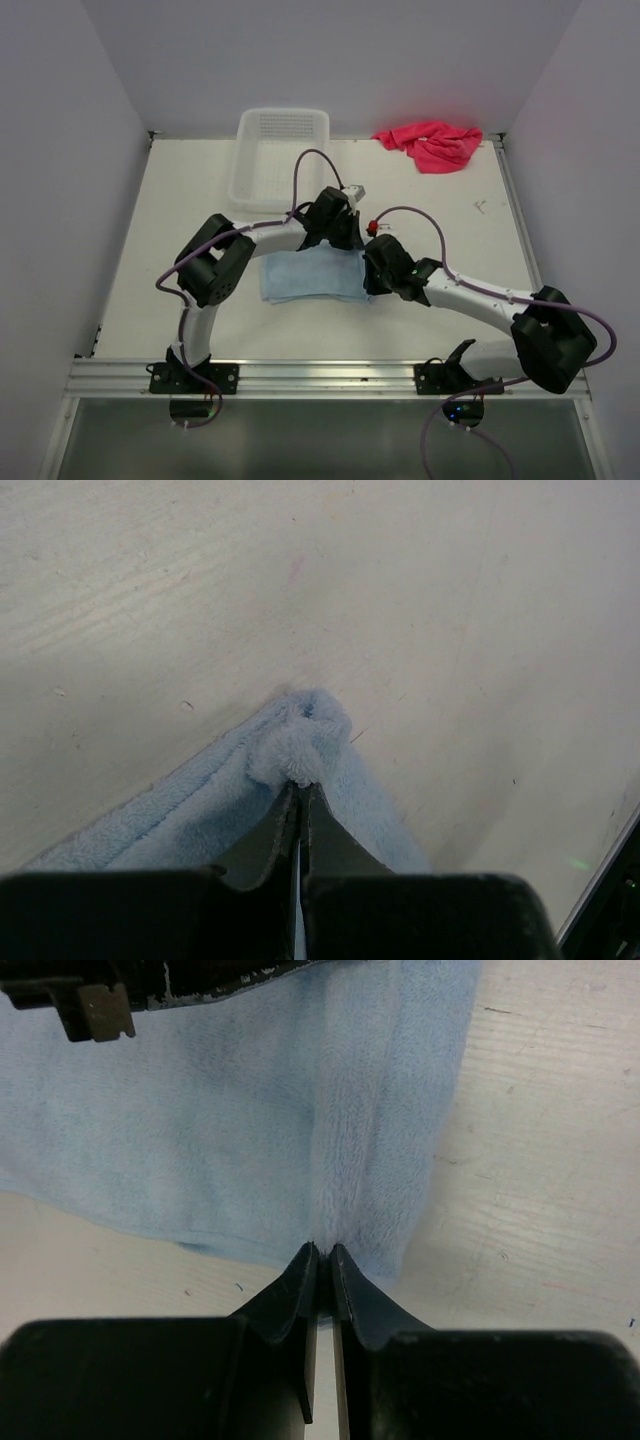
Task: Roll the towels
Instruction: Roll the towel
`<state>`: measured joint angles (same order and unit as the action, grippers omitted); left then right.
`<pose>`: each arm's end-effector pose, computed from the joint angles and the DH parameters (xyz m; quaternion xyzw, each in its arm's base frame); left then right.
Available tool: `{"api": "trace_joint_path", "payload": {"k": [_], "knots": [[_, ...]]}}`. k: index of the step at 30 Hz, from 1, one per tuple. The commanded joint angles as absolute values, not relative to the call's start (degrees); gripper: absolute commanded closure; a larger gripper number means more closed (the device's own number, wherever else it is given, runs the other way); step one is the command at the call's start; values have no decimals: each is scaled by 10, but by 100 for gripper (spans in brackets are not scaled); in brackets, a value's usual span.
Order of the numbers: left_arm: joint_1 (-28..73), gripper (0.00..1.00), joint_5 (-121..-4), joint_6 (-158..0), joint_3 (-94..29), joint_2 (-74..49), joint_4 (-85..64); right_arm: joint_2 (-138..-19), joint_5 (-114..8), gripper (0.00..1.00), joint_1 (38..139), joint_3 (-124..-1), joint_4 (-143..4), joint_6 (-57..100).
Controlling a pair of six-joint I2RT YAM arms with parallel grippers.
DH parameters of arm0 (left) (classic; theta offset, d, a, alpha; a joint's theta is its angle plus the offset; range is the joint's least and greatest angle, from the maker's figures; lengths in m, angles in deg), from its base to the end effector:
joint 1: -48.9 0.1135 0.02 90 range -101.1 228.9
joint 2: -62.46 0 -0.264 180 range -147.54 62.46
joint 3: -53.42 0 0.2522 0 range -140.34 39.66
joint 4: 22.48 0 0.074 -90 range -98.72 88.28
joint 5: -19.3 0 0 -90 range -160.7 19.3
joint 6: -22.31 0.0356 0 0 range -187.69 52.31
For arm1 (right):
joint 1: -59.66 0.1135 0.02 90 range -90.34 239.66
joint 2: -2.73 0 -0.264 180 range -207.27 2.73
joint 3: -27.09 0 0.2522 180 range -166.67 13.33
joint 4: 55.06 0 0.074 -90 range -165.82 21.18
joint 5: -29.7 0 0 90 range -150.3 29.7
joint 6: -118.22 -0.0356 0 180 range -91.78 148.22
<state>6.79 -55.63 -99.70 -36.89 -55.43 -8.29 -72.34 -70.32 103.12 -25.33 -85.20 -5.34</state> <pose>0.3260 -0.3072 0.1579 0.1330 0.8966 -0.3396 0.2511 0.1862 0.1679 0.1846 -0.0537 0.9430 0.1331 0.3002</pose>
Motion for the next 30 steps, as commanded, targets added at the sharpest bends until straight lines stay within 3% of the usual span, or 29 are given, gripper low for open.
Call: {"api": "trace_joint_path", "payload": {"k": [1, 18, 30], "knots": [[86, 100, -582, -975, -363, -521, -133, -735, -664, 88, 1038, -249, -846, -61], [86, 100, -590, -972, -330, -513, -148, -773, -616, 66, 1038, -216, -787, -85], [86, 100, -591, -976, -296, -497, -175, -684, -617, 55, 1037, -230, -827, -114]]}}
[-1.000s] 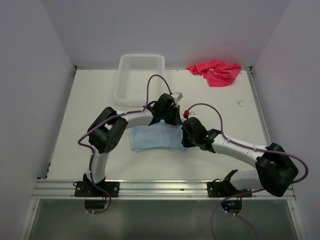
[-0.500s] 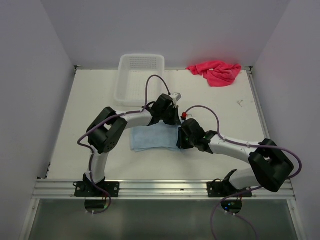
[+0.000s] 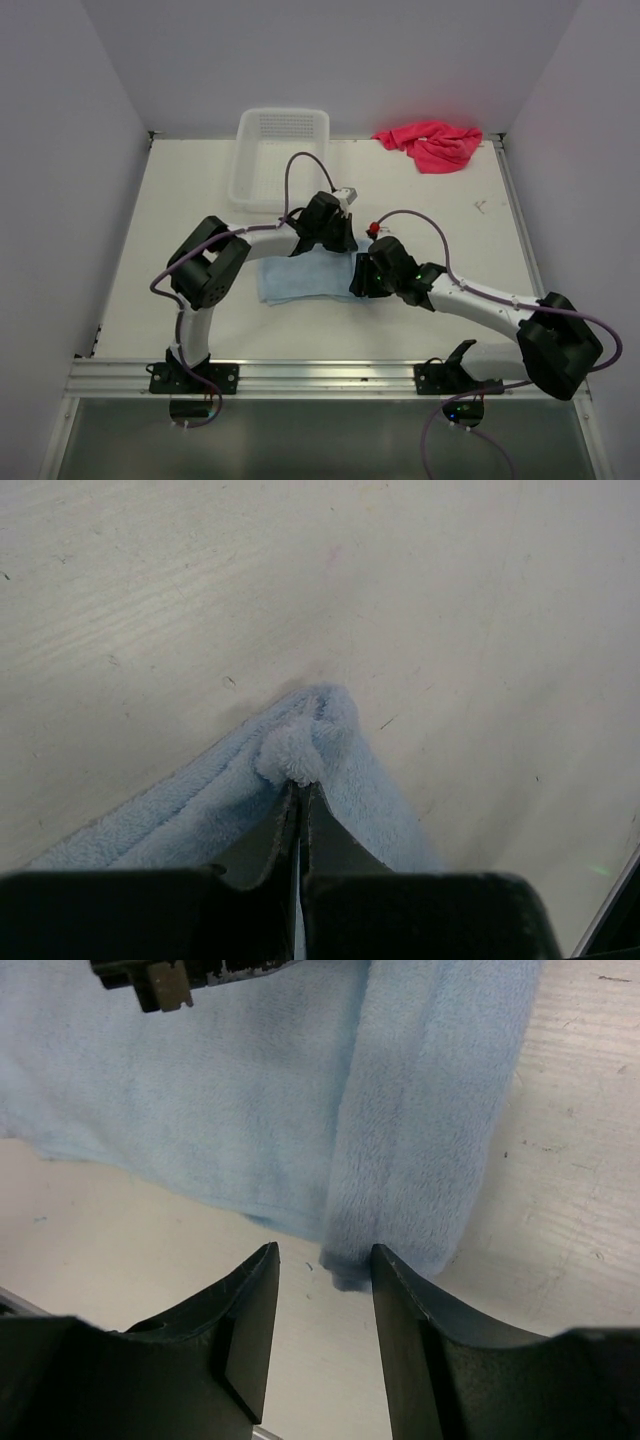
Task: Roll the towels
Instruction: Roll the towel
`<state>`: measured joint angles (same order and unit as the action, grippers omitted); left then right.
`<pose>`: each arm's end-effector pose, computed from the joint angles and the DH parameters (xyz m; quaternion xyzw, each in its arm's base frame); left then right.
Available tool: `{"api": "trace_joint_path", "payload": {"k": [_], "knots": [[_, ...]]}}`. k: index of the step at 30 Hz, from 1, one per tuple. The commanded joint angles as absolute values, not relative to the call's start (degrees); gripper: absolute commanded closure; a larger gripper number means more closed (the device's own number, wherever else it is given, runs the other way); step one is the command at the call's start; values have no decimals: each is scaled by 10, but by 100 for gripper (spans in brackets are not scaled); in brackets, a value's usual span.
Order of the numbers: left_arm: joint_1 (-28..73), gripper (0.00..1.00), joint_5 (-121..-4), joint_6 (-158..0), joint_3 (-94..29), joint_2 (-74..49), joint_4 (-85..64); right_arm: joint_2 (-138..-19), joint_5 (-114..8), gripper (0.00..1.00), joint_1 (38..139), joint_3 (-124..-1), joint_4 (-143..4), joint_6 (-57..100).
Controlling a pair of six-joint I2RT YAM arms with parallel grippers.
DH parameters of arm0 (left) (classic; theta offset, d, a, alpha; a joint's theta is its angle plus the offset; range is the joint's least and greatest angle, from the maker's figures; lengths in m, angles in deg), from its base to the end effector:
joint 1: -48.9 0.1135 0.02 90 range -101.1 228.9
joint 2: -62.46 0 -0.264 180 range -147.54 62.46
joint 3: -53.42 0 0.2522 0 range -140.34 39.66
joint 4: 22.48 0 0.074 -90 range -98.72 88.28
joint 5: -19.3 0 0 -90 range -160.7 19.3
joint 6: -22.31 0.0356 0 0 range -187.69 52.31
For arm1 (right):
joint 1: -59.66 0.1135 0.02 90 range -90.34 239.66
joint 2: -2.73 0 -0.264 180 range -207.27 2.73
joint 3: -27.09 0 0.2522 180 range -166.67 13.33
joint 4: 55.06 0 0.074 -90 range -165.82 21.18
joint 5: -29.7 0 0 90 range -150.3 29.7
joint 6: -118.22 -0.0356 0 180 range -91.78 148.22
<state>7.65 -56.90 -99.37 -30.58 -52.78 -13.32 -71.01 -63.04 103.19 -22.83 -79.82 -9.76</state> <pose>0.3184 -0.2905 0.1511 0.1254 0.8939 -0.3352 0.2701 0.1819 0.1705 0.1829 -0.0368 0.9344 0.2139 0.2824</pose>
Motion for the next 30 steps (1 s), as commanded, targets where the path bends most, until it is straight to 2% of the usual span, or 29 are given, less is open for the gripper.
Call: {"api": "trace_joint_path", "payload": {"k": [1, 8, 17, 30], "knots": [[86, 100, -591, -974, -295, -496, -174, -673, -618, 54, 1036, -229, -828, -117], [86, 100, -593, -970, -291, -493, -169, -640, -614, 51, 1011, -211, -815, -172], [86, 100, -590, -967, -288, -495, -165, -618, -538, 47, 909, -137, -737, -227], [86, 100, -592, -964, -286, -493, -160, -713, -506, 45, 897, -107, -616, -217]]}}
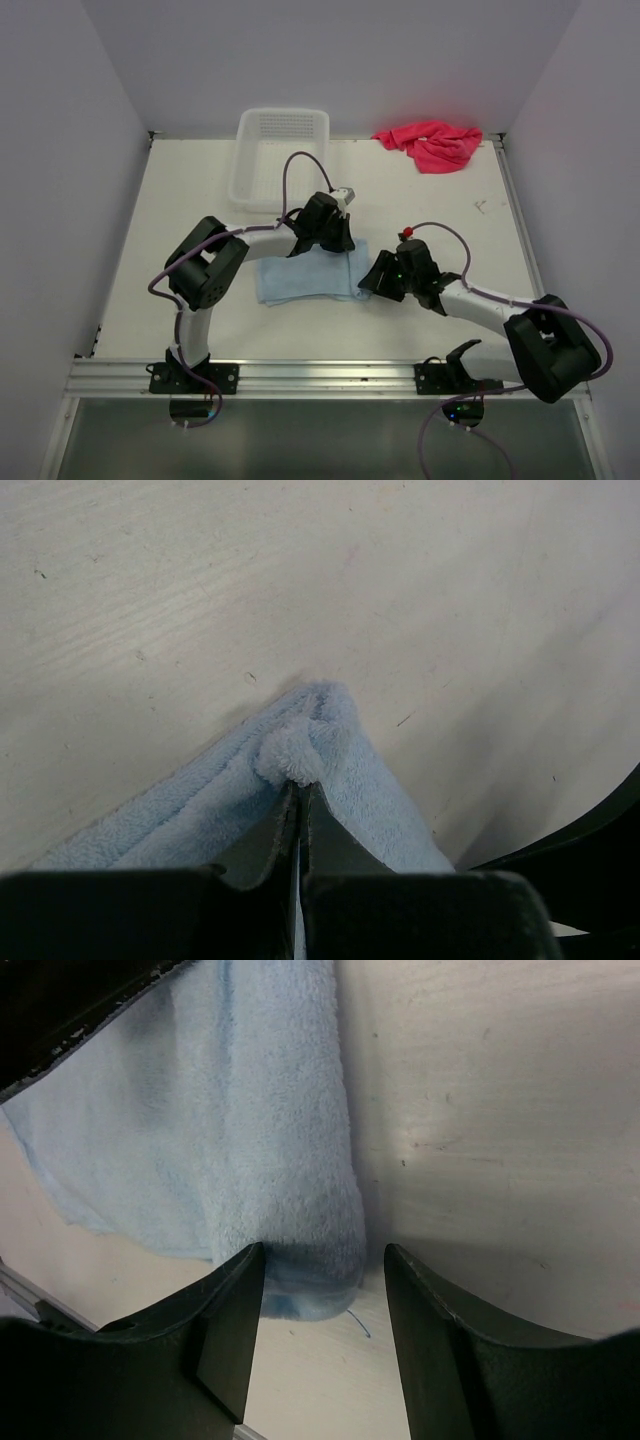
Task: Roll the towels
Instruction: Roll the towel
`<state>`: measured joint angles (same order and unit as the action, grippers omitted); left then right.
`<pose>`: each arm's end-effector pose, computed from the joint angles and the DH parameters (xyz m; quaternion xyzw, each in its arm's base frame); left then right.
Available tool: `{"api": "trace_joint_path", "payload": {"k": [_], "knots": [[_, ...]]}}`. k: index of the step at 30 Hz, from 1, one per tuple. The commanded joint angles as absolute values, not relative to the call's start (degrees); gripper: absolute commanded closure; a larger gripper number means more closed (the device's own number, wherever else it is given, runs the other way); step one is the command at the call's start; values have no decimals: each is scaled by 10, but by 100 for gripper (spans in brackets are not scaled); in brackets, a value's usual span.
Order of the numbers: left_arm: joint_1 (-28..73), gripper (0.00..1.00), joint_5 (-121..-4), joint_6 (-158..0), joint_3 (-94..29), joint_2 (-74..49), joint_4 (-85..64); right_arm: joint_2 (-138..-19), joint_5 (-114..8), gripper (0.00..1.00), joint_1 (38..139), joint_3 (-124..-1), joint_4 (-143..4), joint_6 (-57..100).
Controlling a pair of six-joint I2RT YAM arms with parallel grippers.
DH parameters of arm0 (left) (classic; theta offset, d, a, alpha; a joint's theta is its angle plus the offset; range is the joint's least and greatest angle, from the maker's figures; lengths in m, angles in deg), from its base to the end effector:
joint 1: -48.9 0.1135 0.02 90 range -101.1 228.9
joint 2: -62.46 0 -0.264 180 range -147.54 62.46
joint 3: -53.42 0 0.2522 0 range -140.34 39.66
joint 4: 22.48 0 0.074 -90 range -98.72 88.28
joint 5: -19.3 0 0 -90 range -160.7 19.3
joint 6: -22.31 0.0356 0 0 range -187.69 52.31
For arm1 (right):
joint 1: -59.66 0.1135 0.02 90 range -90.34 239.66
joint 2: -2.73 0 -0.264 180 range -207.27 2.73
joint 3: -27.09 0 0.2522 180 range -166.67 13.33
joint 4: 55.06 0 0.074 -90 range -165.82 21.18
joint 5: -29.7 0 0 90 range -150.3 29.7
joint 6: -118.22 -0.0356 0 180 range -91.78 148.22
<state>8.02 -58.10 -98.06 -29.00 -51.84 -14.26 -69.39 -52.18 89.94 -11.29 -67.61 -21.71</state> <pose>0.3170 -0.2847 0.1509 0.1286 0.8932 -0.3251 0.2829 0.1910 0.1174 0.1457 0.1320 0.9167 0.2895 0.2417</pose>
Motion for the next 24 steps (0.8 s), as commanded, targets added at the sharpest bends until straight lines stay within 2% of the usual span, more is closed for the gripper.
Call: {"api": "trace_joint_path", "payload": {"k": [1, 7, 10, 13, 14, 17, 19, 24], "knots": [[86, 100, -591, -964, -286, -494, -160, -719, -505, 45, 897, -106, -611, -217], [86, 100, -595, -960, -285, -495, -157, -741, -498, 46, 897, -101, -584, -214], [86, 100, -596, -959, -285, -497, -156, -753, -493, 52, 897, -92, -564, -215], [86, 100, -596, -959, -285, -499, -155, -756, -492, 68, 897, -79, -554, -213], [86, 100, -596, -959, -286, -500, -154, -754, -497, 81, 898, -77, -555, -203], [86, 98, -604, -956, -292, -498, -143, -728, -560, 95, 925, -99, -619, -147], [86, 95, -609, -954, -292, -494, -138, -714, -591, 100, 937, -109, -675, -125], [86, 80, -619, -949, -309, -495, -116, -681, -650, 100, 944, -129, -748, -87]]}}
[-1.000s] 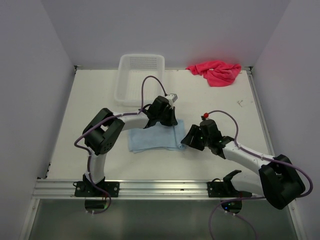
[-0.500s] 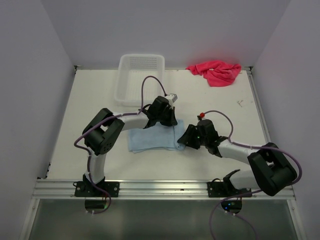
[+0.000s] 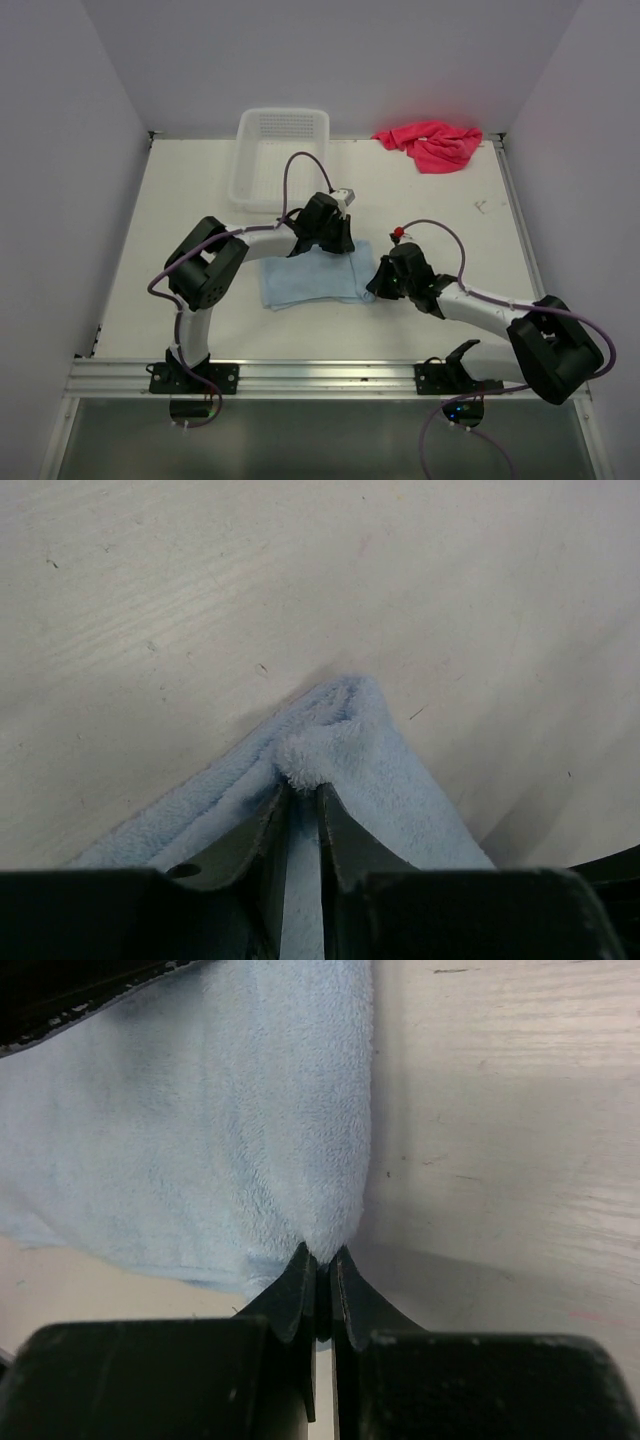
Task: Roll the towels
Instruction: Roll the towel
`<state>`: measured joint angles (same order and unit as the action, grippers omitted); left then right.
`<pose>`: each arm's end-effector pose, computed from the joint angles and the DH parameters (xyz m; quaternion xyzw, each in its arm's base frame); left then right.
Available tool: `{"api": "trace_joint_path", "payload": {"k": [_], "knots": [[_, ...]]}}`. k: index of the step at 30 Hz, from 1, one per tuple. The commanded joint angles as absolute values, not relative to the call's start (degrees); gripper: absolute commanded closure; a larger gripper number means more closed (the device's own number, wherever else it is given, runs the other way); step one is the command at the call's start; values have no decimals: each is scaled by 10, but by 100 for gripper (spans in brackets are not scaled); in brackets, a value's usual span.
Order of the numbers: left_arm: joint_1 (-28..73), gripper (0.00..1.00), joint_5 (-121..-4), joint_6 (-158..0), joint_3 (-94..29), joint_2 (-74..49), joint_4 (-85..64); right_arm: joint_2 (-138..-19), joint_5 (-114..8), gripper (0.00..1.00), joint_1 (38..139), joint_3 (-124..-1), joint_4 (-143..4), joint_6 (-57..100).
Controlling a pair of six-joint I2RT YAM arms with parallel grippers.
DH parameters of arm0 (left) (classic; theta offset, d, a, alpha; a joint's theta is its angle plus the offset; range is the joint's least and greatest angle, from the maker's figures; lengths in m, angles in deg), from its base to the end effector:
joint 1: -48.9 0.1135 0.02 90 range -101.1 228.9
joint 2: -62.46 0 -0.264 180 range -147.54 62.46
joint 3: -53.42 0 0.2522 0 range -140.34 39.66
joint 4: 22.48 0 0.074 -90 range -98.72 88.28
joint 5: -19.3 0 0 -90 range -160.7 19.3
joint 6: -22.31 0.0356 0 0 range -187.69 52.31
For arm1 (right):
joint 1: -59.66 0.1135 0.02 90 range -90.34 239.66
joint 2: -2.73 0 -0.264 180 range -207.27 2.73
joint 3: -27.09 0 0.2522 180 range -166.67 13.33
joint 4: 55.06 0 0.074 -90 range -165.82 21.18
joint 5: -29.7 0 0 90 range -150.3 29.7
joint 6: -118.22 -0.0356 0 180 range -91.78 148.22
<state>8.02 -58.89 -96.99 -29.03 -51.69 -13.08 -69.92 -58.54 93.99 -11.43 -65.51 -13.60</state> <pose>0.3163 -0.2834 0.1503 0.1337 0.8966 -0.3133 0.2830 0.1877 0.1295 0.1471 0.0543 0.9208 0.2492 0.2951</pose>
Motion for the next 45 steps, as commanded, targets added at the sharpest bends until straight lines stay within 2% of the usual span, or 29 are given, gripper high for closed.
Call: {"api": "trace_joint_path", "payload": {"k": [1, 9, 13, 27, 34, 36, 45], "knots": [[86, 78, -619, -947, -314, -497, -107, -679, -657, 100, 945, -130, -753, -83], [86, 62, -621, -946, -317, -489, -105, -668, -721, 100, 974, -143, -800, -69], [86, 62, -627, -941, -323, -485, -90, -675, -810, 100, 1032, -172, -842, -68], [86, 61, -602, -951, -326, -449, -88, -745, -961, 100, 1128, -246, -916, -90], [87, 58, -557, -981, -350, -432, -63, -758, -964, 100, 1142, -255, -918, -94], [86, 55, -542, -993, -376, -446, -39, -757, -959, 100, 1142, -254, -911, -97], [76, 53, -492, -1021, -397, -492, -35, -763, -929, 100, 1142, -246, -886, -110]]}}
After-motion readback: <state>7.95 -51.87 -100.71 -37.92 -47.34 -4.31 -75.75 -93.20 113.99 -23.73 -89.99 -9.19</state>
